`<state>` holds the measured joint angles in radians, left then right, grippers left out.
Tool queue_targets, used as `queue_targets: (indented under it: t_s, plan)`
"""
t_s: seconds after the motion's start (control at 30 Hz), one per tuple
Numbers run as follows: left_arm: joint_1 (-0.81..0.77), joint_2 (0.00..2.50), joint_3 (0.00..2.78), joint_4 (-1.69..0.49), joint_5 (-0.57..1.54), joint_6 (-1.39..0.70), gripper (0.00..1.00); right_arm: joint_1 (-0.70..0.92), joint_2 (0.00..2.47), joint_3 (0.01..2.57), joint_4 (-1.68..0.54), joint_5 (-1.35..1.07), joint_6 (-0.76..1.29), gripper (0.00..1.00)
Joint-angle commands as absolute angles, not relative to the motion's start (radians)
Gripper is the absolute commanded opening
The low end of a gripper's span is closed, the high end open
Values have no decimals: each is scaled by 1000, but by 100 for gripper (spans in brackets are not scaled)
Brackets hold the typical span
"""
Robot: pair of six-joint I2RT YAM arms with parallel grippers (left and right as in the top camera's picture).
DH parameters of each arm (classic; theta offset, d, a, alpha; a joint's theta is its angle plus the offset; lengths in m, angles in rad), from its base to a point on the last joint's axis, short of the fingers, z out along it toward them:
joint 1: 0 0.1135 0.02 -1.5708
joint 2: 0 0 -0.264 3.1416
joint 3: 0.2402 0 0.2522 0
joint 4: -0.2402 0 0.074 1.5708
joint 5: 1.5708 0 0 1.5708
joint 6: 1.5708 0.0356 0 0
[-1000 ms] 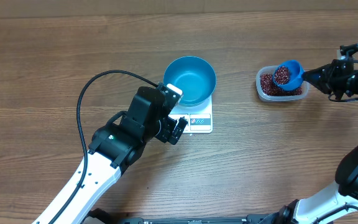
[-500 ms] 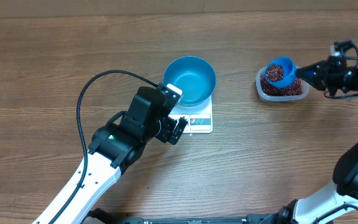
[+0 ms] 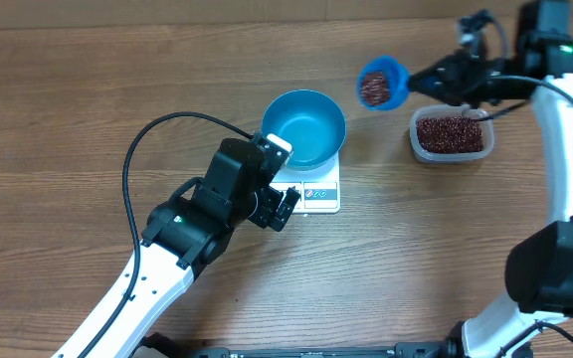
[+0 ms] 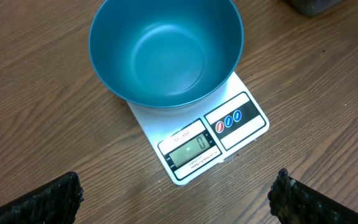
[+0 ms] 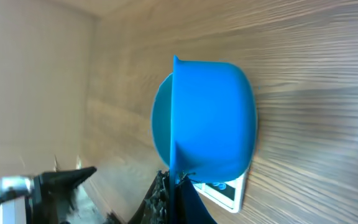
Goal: Scoop item into bowl and weigh 150g on scale
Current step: 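Lift the filled scoop with the right gripper and carry it over the teal bowl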
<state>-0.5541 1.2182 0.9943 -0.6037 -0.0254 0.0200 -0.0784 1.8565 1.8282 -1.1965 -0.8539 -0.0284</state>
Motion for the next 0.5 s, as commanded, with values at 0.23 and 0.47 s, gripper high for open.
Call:
queue_targets:
  t_s: [0.23,0.47]
  plan:
    - [-548,1222,992,-602,-10,7,99,121,1831,1867,-1183,-572,-27,4]
    - [-548,1222,992,-602,-10,7,100,192,1831,1867,-1180,-538,-32,4]
